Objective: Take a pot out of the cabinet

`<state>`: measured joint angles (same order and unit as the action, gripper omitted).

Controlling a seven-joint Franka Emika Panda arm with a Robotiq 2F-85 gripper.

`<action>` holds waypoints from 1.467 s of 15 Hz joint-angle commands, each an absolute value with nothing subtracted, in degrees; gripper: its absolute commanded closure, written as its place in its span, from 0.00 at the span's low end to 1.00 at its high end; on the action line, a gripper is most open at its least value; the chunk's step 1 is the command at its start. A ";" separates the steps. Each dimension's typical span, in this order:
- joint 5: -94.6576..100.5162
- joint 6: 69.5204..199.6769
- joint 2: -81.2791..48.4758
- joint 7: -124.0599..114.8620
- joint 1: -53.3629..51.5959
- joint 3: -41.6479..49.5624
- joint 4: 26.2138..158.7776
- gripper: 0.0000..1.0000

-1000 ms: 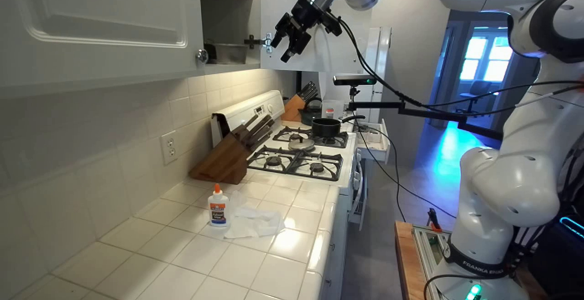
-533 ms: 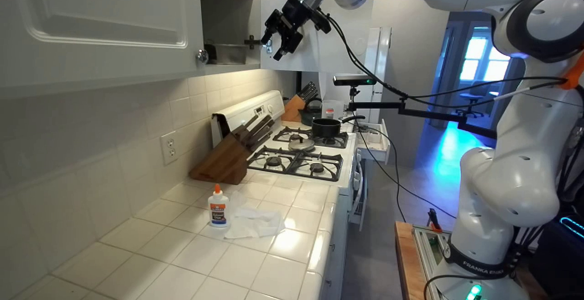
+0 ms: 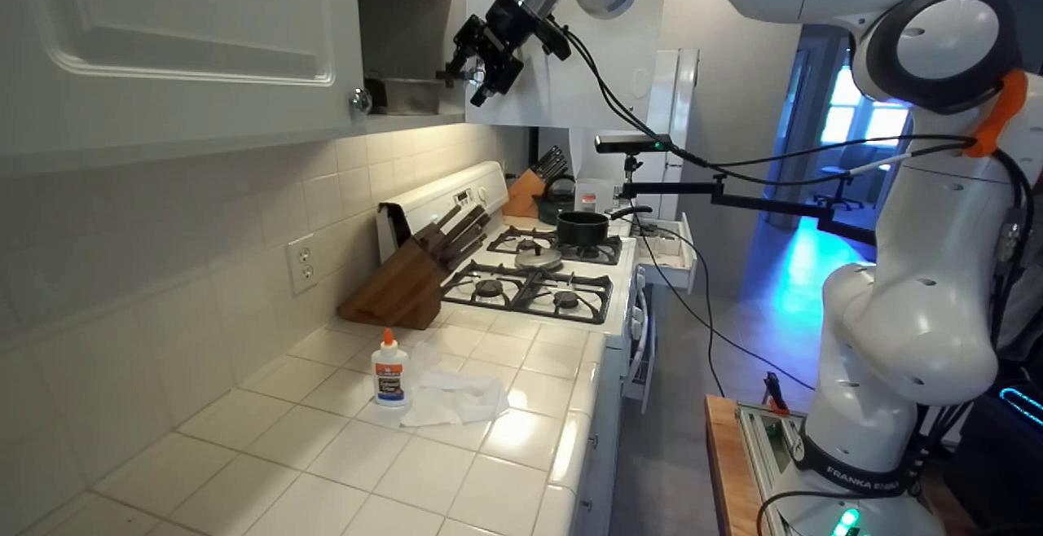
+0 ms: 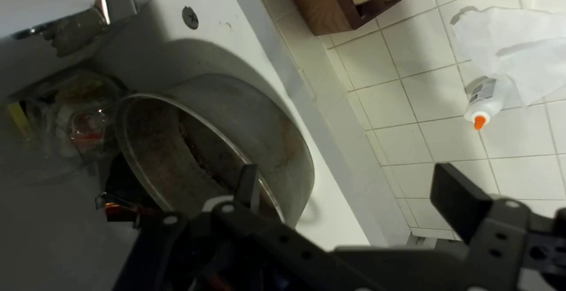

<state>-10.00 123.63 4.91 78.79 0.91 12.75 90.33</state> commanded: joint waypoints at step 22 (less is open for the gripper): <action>-9.86 119.66 -6.86 85.31 3.87 8.79 75.20 0.66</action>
